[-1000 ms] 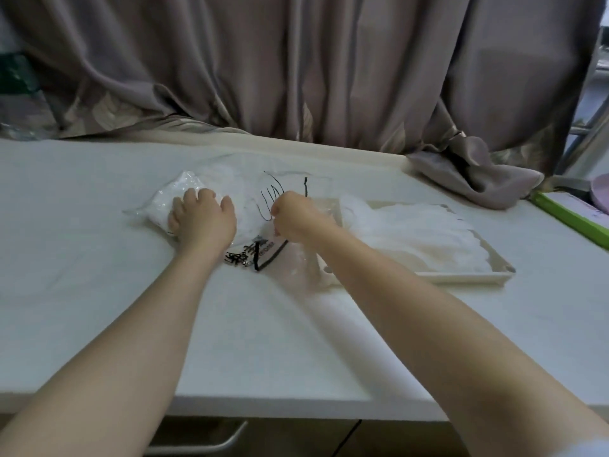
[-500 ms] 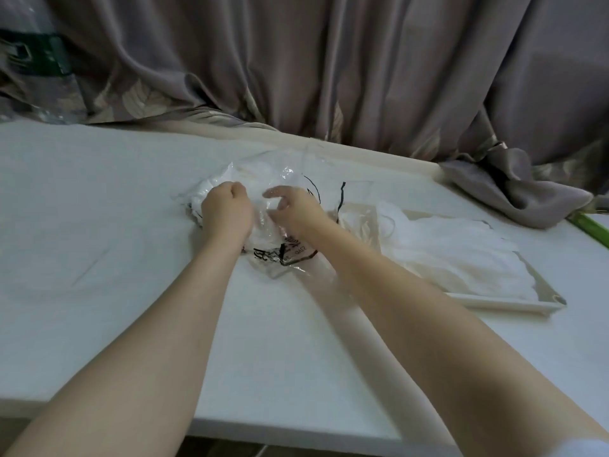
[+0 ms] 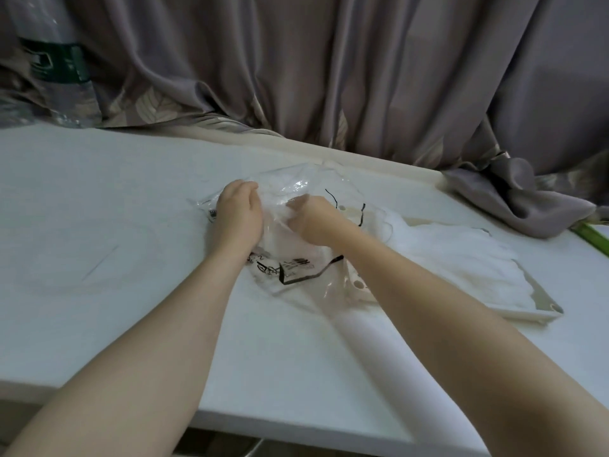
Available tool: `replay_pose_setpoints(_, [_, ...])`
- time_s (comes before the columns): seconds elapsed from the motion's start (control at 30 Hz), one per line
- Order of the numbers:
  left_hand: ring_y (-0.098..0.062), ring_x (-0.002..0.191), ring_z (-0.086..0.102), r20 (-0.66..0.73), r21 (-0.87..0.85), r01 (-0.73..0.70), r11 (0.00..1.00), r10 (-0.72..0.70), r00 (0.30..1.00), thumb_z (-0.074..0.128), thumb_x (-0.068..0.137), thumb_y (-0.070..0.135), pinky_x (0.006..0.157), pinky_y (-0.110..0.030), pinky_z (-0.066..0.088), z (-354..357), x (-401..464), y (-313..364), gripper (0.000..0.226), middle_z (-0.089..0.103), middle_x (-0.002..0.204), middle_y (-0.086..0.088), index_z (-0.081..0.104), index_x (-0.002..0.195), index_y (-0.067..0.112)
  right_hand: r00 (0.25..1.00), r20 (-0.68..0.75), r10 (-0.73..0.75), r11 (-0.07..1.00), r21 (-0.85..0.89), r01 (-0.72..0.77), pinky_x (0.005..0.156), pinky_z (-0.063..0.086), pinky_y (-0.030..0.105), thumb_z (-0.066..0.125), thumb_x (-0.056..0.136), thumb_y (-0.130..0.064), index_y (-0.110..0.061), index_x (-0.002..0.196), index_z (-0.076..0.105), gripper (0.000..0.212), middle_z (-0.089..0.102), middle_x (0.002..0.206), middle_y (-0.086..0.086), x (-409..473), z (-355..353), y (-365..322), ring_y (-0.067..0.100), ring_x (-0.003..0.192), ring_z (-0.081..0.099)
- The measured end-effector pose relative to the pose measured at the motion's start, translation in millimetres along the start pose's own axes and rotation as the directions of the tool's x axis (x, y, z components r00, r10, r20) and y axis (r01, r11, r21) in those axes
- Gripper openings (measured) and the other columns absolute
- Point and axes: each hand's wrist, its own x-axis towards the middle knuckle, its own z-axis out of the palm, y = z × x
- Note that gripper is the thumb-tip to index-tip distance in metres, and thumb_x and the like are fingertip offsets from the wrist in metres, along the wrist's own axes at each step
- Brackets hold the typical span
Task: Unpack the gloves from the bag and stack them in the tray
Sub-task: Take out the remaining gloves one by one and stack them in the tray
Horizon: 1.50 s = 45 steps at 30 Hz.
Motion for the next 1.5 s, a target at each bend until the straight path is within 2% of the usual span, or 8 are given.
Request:
replay_pose_setpoints(0.17, [-0.032, 0.132, 0.033, 0.191, 0.225, 0.052, 0.973, -0.096, 0.977, 0.023, 0.101, 0.033, 0.112, -0.039, 0.022, 2, 0, -6, 0.048, 0.042, 0.14, -0.019, 0.051, 0.13, 0.006, 0.982, -0.188, 0.013, 0.999, 0.041, -0.005, 0.054, 0.026, 0.032, 0.052, 0.085, -0.017, -0.011, 0.059, 0.038, 0.03, 0.04, 0.064, 0.001, -44, -35, 22, 0.022, 0.069, 0.04])
replay_pose_setpoints(0.53, [-0.042, 0.141, -0.008, 0.021, 0.552, 0.451, 0.702, -0.552, 0.834, 0.015, 0.094, 0.059, 0.112, -0.05, -0.012, -7, -19, 16, 0.079, -0.003, 0.156, -0.017, 0.013, 0.148, 0.002, 0.992, -0.086, 0.09, 0.978, 0.195, -0.072, 0.082, 0.029, 0.02, 0.048, 0.091, -0.016, -0.016, 0.143, 0.03, 0.054, 0.041, 0.141, 0.012, -40, -8, 25, 0.027, 0.126, 0.043])
replay_pose_setpoints(0.67, [-0.037, 0.142, 0.009, -0.007, 0.368, 0.1, 0.924, -0.105, 0.994, 0.026, 0.098, 0.037, 0.114, -0.048, 0.001, -6, -14, 19, 0.054, 0.019, 0.154, -0.016, 0.037, 0.14, 0.004, 0.973, -0.233, -0.002, 0.983, 0.179, 0.045, 0.108, 0.026, 0.031, 0.049, 0.093, -0.017, -0.017, 0.149, 0.017, 0.065, 0.011, 0.156, 0.01, -62, -7, 30, 0.025, 0.14, 0.024])
replay_pose_setpoints(0.8, [-0.027, 0.123, 0.044, 0.091, -0.073, -0.394, 0.916, 0.4, 0.912, 0.035, 0.092, 0.027, 0.106, -0.033, 0.03, -5, -31, 45, 0.042, 0.054, 0.127, -0.013, 0.066, 0.108, 0.004, 0.851, -0.51, -0.124, 0.992, -0.036, 0.123, 0.091, 0.041, 0.042, 0.057, 0.09, -0.029, -0.015, 0.11, 0.062, 0.024, 0.048, 0.123, 0.007, -76, -9, 40, 0.028, 0.11, 0.045])
replay_pose_setpoints(1.0, [-0.014, 0.129, 0.033, 0.285, -0.14, -0.441, 0.886, 0.463, 0.839, 0.05, 0.086, 0.034, 0.111, -0.035, 0.025, -4, -43, 45, 0.024, 0.043, 0.128, 0.013, 0.071, 0.093, 0.023, 0.976, -0.083, -0.203, 0.972, -0.137, 0.191, 0.102, 0.033, 0.036, 0.058, 0.087, -0.036, -0.021, 0.113, 0.066, 0.031, 0.05, 0.128, 0.002, -80, 1, 38, 0.024, 0.117, 0.044])
replay_pose_setpoints(1.17, [-0.017, 0.143, 0.003, 0.396, 0.138, -0.419, 0.897, 0.338, 0.854, 0.049, 0.084, 0.05, 0.115, -0.037, -0.004, -3, -42, 45, 0.029, 0.019, 0.154, 0.012, 0.072, 0.094, 0.035, 0.951, -0.128, -0.282, 0.938, -0.246, 0.245, 0.099, 0.026, 0.029, 0.053, 0.091, -0.015, -0.019, 0.106, 0.069, 0.023, 0.049, 0.133, 0.0, -82, 3, 50, 0.022, 0.121, 0.039])
replay_pose_setpoints(1.33, [-0.015, 0.143, -0.003, 0.44, 0.288, -0.322, 0.902, 0.174, 0.881, 0.032, 0.098, 0.034, 0.114, -0.034, -0.006, -2, -41, 40, 0.034, 0.009, 0.157, 0.012, 0.066, 0.092, 0.034, 0.879, -0.469, -0.09, 0.91, 0.32, 0.264, 0.068, 0.043, 0.02, 0.053, 0.087, -0.005, -0.02, 0.082, 0.06, 0.018, 0.059, 0.086, -0.012, -87, -15, 47, 0.013, 0.08, 0.055])
replay_pose_setpoints(1.5, [-0.014, 0.143, 0.004, 0.376, 0.346, -0.244, 0.906, 0.104, 0.921, 0.022, 0.1, 0.042, 0.115, -0.035, -0.005, -4, -44, 46, 0.047, 0.018, 0.155, 0.007, 0.065, 0.112, 0.027, 0.853, -0.467, 0.234, 0.401, 0.846, 0.353, 0.052, 0.037, 0.019, 0.043, 0.091, -0.001, -0.015, 0.067, 0.049, 0.029, 0.047, 0.056, -0.009, -94, -32, 51, 0.006, 0.053, 0.043])
